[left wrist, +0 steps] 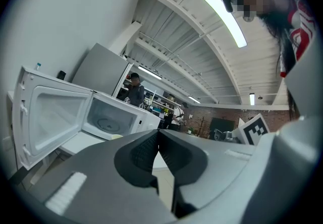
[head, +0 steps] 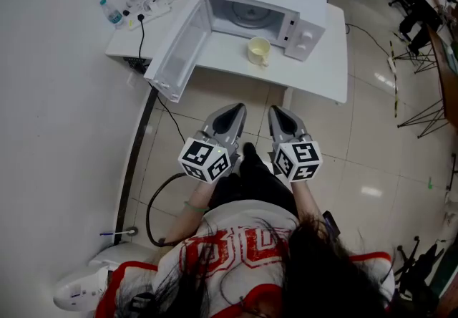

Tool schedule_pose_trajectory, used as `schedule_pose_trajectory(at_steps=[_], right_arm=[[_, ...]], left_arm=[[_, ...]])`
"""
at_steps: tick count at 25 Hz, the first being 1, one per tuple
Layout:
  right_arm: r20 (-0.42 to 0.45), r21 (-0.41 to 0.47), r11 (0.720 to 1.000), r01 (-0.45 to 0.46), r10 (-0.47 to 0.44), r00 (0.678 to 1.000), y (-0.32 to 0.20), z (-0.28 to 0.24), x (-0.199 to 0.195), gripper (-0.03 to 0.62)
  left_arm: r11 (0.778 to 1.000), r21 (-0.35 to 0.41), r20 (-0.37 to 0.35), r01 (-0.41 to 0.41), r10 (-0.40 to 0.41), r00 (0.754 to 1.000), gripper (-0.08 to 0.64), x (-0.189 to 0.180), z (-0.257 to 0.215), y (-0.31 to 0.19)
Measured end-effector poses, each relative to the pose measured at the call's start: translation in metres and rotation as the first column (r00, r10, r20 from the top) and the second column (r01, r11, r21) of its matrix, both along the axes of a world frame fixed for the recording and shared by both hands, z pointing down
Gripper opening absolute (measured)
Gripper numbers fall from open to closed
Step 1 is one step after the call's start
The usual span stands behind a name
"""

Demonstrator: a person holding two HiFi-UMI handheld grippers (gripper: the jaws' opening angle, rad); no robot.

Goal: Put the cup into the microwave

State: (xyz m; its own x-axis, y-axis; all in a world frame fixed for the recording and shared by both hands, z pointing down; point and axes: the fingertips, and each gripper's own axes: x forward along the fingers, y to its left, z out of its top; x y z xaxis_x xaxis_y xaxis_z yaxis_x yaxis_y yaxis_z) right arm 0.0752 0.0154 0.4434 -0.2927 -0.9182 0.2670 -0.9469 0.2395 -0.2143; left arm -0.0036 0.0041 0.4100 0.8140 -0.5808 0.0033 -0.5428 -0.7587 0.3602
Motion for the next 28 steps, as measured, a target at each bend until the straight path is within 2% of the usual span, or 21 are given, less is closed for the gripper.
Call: schedule_pose_trajectory(at_steps=[11,18,28], right_arm=[[-0.050,0.012,0.999,0.041,-0.040,0.998,-0.067,0.012,0.014,0.002],[-0.061,0.003,0.999,0.049,-0.049,0.997,-0.108,0.023,0.026,0.002],[-0.067,-0.033,0.999,0.029,-0.032,0.997,-0.152,0.047,0.040,0.018]], left_arm=[[0.999,0.032,0.019,0.038,-0.038,0.999,-0.003,0.025,0.001,-0.058],[0.997,0.026,0.031,0.072,-0.073,0.997,-0.003,0.030,0.010,-0.095],[0.999,0.014,0.042,0.048,-0.048,0.998,-0.003,0.050,0.012,-0.123]])
